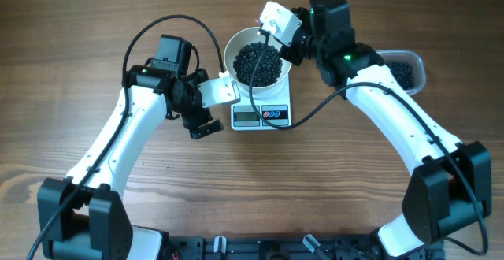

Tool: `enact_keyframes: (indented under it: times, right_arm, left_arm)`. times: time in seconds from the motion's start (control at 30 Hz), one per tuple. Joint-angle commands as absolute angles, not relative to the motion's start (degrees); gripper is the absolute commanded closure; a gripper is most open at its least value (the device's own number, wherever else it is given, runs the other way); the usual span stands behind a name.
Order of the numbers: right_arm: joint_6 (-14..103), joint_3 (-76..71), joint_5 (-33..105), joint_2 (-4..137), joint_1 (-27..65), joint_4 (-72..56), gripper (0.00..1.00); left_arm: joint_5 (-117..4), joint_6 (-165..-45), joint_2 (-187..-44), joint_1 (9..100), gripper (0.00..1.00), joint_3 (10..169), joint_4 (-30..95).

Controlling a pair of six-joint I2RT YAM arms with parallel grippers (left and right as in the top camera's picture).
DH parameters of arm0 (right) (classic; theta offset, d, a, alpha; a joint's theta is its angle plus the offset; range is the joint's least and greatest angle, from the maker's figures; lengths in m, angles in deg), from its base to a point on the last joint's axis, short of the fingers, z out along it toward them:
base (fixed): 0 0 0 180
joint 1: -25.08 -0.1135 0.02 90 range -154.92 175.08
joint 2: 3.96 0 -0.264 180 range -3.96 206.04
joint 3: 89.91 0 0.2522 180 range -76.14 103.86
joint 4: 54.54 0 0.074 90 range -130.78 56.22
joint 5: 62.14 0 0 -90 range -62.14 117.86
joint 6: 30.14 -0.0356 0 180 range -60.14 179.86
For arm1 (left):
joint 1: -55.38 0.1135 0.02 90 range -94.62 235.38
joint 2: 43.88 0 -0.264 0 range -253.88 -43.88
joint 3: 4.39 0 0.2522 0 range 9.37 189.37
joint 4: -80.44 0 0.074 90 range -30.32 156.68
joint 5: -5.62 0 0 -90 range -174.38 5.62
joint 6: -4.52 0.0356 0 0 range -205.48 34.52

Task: Scoop item into bowl and weigh 150g on scale
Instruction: 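Carry the filled scoop over the white bowl and pour beans in, then lift the empty scoop away from the bowl back to the tub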

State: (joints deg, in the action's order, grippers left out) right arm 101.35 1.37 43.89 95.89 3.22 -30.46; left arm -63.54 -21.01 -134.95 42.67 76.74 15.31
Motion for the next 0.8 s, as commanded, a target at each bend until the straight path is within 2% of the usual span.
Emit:
enact_keyframes:
  times: [0.0,0.17,0.4,0.57,0.67,0.77]
  right_arm:
    - [90.95,2.62,46.88,94.25,4.77,-30.63,0.96]
    - [79.13,2.62,51.14,93.75,8.22,-31.00,0.96]
    - [54.71,2.62,51.52,87.74,18.87,-30.33,0.96]
    - [39.08,2.60,51.52,84.53,28.05,-21.76,0.96]
    - [37.31,2.55,51.43,84.55,32.29,-11.88,0.96]
    - [43.59,2.49,49.40,84.55,34.32,-4.99,0.96]
  left_arm:
    - [-62.82,-19.90,-134.76,42.36,0.00,77.25,15.27]
    - [-62.82,-19.90,-134.76,42.36,0.00,77.25,15.27]
    - [-62.82,-19.90,-134.76,42.36,0.00,77.25,15.27]
    - [-62.82,-19.90,-134.76,42.36,0.00,77.25,15.27]
    - [-62.82,-19.90,-134.76,42.36,0.00,77.25,15.27]
    - [-62.82,-19.90,-134.76,42.36,0.00,77.25,15.27]
